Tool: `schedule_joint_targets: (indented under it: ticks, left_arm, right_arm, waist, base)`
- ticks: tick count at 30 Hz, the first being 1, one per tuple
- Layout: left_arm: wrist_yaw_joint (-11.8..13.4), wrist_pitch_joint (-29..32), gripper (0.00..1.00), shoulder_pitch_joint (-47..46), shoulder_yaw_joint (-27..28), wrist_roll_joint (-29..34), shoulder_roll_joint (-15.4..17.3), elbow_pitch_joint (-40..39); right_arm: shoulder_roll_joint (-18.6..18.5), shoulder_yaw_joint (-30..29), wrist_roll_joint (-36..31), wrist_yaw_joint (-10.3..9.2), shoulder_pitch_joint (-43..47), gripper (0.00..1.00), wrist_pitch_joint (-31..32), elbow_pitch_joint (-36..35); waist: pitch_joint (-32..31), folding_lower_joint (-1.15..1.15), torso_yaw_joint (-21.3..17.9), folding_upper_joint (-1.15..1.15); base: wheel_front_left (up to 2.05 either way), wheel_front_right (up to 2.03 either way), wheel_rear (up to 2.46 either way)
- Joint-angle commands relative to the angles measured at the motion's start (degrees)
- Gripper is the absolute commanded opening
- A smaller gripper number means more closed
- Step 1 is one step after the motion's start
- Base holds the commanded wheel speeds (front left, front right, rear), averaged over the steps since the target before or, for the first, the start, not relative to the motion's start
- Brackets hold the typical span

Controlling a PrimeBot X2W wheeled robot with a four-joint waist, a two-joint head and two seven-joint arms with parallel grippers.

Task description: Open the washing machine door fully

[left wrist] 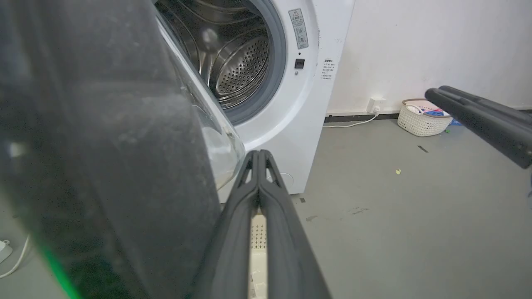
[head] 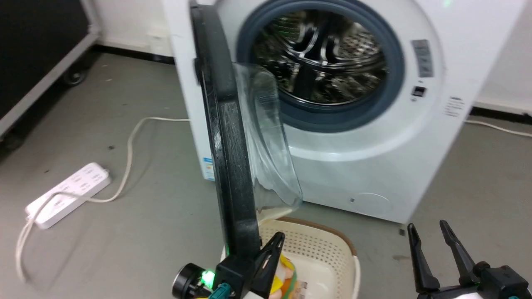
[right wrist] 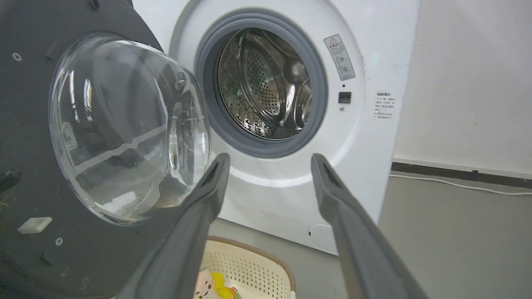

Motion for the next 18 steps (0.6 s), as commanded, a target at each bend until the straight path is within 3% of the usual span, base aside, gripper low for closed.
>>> schedule_joint_targets:
  ticks: [1, 11, 18]
  left_arm:
    - [0.55, 0.28, 0.00, 0.63, 0.68, -0.27, 1.01, -0.47]
    - [2.14, 1.89, 0.00, 2.18, 2.06, -0.72, 2.93, -3.29]
    - [4.28, 1.76, 0.00, 1.44, 6.40, -1.89, 4.90, -3.87]
  right_arm:
    - [0.22, -0.09, 0.19, 0.05, -0.11, 1.00, -0.26, 0.23]
    - [0.60, 0.52, -0.06, 0.05, -0.55, 1.00, -0.26, 1.12]
    - [0.75, 2.06, -0.21, 0.05, -1.77, 1.00, -0.26, 1.69]
  waist:
    - [-0.66, 0.00, 3.34, 0.00]
    - [-0.72, 0.00, 11.98, 0.00]
    - [0.71, 0.00, 13.77, 0.00]
  base:
    - [0.00, 0.00, 0.00]
    - [0.00, 0.00, 0.00]
    - [0.00, 0.00, 0.00]
